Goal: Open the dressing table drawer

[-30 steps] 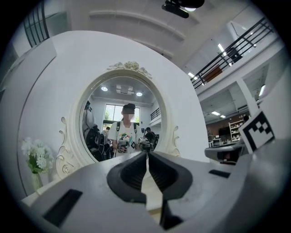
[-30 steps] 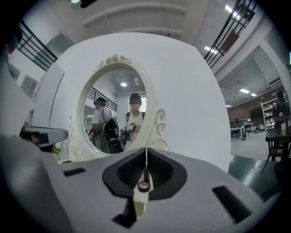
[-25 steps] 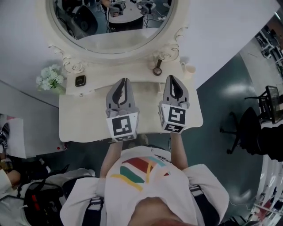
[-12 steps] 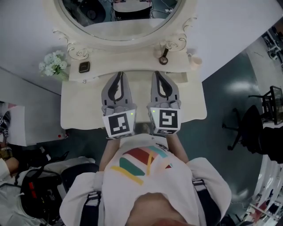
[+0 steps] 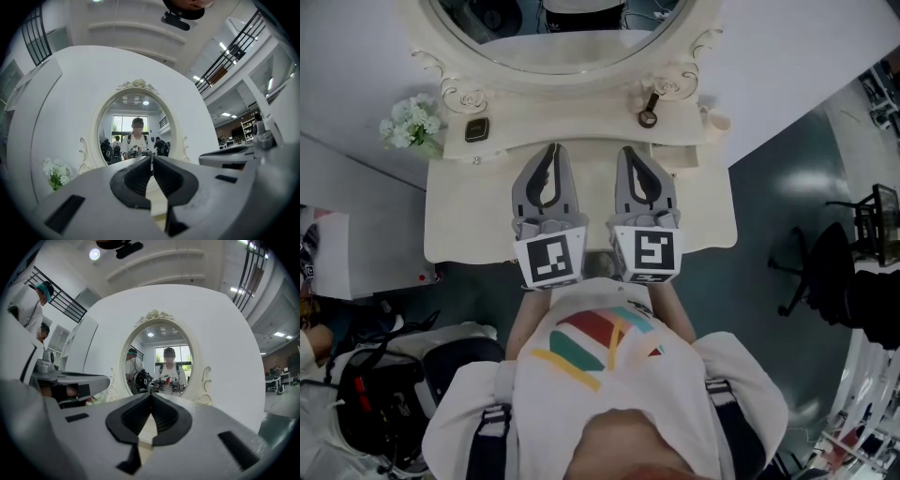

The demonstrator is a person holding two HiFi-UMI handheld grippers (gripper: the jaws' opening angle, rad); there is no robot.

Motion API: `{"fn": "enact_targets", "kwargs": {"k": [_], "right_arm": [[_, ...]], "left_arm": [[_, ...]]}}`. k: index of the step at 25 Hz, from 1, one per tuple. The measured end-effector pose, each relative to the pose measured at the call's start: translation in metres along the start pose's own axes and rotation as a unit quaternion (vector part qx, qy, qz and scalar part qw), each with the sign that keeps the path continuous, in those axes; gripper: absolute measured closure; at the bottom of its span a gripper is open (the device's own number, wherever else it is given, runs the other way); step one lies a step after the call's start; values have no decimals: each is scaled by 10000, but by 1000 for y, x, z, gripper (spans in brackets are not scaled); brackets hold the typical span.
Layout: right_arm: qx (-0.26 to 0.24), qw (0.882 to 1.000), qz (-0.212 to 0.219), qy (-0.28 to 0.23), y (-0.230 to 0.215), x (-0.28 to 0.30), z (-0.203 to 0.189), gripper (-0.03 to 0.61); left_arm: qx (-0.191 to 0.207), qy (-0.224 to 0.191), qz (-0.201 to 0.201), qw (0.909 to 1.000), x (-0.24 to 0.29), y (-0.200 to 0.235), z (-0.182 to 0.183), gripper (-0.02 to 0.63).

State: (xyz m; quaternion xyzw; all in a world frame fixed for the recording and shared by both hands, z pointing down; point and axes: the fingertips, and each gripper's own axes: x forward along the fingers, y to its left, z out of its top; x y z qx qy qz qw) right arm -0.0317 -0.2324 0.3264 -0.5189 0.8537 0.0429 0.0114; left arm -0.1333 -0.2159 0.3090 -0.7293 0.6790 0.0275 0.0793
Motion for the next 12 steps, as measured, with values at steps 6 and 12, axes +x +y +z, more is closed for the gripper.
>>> {"fn": "enact_targets", "kwargs": {"k": [6,12], "right_arm": [[45,10000,70,13,4,1,-1,578],[54,9999,106,40,4,3,-1,578]], "left_arm": [[74,242,-12,9997,-2,-1,-3,598],[21,-115,56,9999,3,3,1,598]]}}
